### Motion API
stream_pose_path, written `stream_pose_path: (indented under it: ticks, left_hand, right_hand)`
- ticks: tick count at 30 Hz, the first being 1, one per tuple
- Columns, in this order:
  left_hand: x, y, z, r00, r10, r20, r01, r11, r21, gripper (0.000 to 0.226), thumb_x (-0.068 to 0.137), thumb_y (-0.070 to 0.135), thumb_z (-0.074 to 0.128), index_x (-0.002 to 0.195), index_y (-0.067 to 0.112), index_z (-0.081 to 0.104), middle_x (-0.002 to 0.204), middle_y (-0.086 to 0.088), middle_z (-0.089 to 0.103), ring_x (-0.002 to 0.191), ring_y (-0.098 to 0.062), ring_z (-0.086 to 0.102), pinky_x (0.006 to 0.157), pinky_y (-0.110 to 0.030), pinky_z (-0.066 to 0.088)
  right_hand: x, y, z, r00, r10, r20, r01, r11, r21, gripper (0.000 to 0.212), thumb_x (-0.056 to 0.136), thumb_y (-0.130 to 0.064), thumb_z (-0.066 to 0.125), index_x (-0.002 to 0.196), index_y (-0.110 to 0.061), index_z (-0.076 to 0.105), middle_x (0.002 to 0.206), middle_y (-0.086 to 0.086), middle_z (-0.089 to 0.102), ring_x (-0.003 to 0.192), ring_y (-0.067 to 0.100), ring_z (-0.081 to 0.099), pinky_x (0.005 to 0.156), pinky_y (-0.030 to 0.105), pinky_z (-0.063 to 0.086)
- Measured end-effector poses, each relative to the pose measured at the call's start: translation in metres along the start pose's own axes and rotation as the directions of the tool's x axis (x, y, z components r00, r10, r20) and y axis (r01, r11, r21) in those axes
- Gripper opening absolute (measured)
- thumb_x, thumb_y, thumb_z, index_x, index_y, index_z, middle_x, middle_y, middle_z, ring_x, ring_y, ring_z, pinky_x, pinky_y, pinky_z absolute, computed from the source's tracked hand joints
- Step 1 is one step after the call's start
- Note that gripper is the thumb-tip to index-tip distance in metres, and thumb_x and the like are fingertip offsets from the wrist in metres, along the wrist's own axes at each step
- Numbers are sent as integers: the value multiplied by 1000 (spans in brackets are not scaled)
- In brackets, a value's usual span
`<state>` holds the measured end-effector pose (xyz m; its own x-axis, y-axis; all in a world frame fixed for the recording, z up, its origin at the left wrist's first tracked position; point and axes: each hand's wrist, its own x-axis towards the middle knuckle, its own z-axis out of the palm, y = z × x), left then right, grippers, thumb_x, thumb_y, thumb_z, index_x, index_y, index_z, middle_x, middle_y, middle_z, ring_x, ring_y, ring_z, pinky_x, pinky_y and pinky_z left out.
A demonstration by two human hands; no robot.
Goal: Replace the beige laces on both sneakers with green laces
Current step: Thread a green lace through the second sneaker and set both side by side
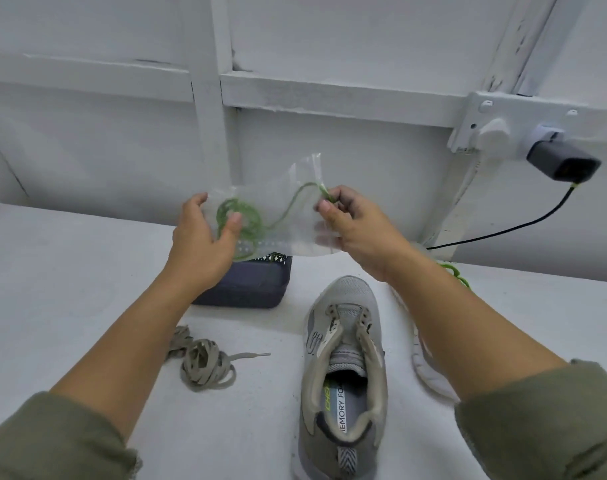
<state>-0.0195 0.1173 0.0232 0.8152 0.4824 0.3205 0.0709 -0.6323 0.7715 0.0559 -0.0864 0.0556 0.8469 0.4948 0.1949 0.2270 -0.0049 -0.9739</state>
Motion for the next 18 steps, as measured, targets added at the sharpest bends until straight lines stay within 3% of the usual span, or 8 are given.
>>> stream_pose_path:
  ticks: [3,6,10,12,14,18]
  left_hand:
    - [-5,20,13,984,-178,-30,161,937,-310,75,90,58,50,147,17,24,112,4,58,103,-18,56,87,-33,43]
    - [-10,34,29,985,-170,22,152,810,-566,44,94,45,54,123,12,54,100,0,70,91,-17,66,78,-32,54]
    - [-27,50,49,996,-85,28,85,787,-611,17,97,32,54,100,17,60,92,1,71,86,-11,68,72,-22,56]
    - [-34,54,58,996,-69,58,90,787,-610,13,97,31,53,94,20,59,91,1,71,84,-11,69,70,-24,56]
    - [-41,57,66,995,-73,66,98,783,-615,13,98,27,52,92,17,58,86,3,68,76,-5,67,59,-17,54]
    - [-51,54,76,996,-91,-9,72,842,-535,16,100,26,50,92,14,57,82,3,64,71,-8,61,53,-13,48]
  right_hand:
    - [-29,-8,-21,997,-37,-73,43,996,83,17,98,-9,49,84,-16,55,79,0,42,69,9,54,76,26,57]
    - [-55,-9,-38,994,-14,-107,31,986,162,19,97,-10,49,83,-17,60,82,3,47,71,10,54,78,28,57]
    - [-90,-6,-58,975,25,-220,13,985,170,22,98,-15,48,84,-17,65,89,-2,59,72,7,58,79,31,56]
    - [-99,-2,-65,956,55,-289,-20,992,122,22,100,-19,48,88,-15,66,93,-1,61,79,14,57,78,32,54]
    - [-106,2,-69,931,63,-359,-44,997,62,22,100,-23,49,88,-17,66,91,1,61,82,19,54,77,35,51]
    - [-109,7,-72,849,87,-521,-83,996,30,27,100,-25,48,81,-17,65,83,-3,61,75,13,54,71,28,50]
